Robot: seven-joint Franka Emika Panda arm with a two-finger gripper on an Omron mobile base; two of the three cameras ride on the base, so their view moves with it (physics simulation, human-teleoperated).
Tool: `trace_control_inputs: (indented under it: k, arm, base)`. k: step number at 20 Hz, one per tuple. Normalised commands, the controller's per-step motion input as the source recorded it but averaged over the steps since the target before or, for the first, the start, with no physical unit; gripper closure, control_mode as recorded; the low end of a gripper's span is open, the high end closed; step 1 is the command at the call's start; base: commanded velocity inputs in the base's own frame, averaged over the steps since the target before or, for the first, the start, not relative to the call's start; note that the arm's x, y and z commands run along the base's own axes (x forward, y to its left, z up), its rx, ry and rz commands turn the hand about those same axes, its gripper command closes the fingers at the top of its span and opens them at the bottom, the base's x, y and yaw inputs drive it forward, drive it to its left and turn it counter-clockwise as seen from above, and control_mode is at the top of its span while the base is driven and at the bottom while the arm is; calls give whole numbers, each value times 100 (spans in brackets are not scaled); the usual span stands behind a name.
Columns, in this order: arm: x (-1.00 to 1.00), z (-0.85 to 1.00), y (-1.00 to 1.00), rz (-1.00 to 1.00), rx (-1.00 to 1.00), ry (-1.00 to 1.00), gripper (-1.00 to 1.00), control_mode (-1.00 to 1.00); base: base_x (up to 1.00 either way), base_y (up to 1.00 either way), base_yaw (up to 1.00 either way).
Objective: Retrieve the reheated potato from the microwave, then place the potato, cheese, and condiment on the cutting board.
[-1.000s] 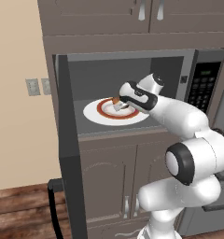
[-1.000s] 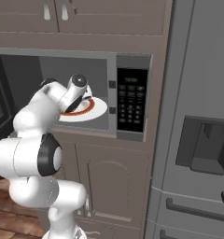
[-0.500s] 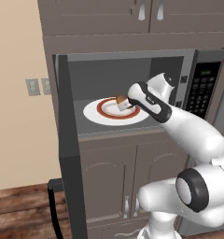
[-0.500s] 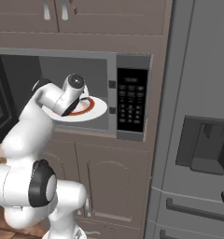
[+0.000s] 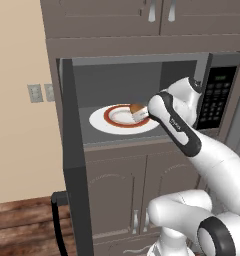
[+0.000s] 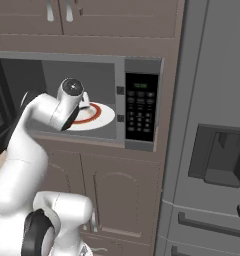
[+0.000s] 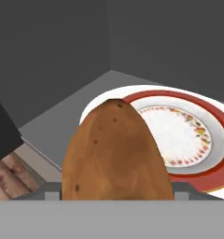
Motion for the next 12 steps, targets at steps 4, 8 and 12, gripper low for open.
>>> trace_control_inputs:
  k: [4, 8, 12]
  arm:
    - [-66, 30, -3, -3, 0, 1, 100, -100]
    - [-65, 28, -9, -2, 0, 4, 100, -100]
    - [-70, 17, -15, -6, 0, 5, 100, -100]
  base:
    - [0, 0, 0]
    - [0, 0, 0]
    - [0, 0, 0]
